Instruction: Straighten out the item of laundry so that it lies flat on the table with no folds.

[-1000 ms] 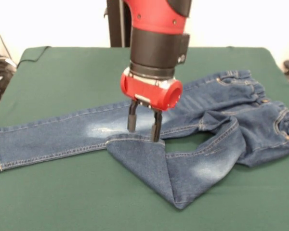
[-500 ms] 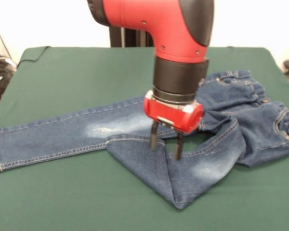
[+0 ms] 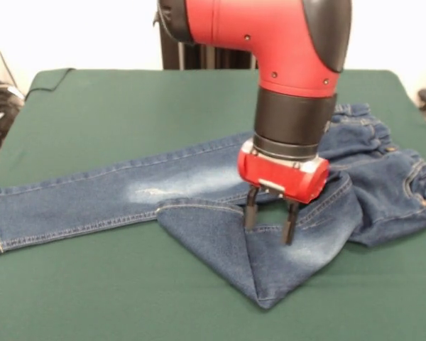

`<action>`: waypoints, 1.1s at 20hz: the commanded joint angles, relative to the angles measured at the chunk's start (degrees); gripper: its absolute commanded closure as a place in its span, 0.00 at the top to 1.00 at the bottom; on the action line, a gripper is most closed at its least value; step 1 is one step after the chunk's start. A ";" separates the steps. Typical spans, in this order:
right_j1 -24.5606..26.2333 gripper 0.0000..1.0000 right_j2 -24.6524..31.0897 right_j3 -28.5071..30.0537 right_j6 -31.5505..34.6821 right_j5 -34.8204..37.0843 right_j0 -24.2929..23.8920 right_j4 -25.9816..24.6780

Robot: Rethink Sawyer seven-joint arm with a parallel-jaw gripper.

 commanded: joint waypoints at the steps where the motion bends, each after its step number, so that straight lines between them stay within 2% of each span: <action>1: 4.38 1.00 -3.84 -2.45 7.42 3.03 0.99 1.09; 5: 4.80 1.00 -4.95 -0.98 7.20 2.03 0.67 0.31; 12: 2.97 1.00 -5.79 1.04 6.60 6.03 0.44 0.76; 22: 3.54 1.00 -5.89 0.87 7.09 6.58 0.41 1.39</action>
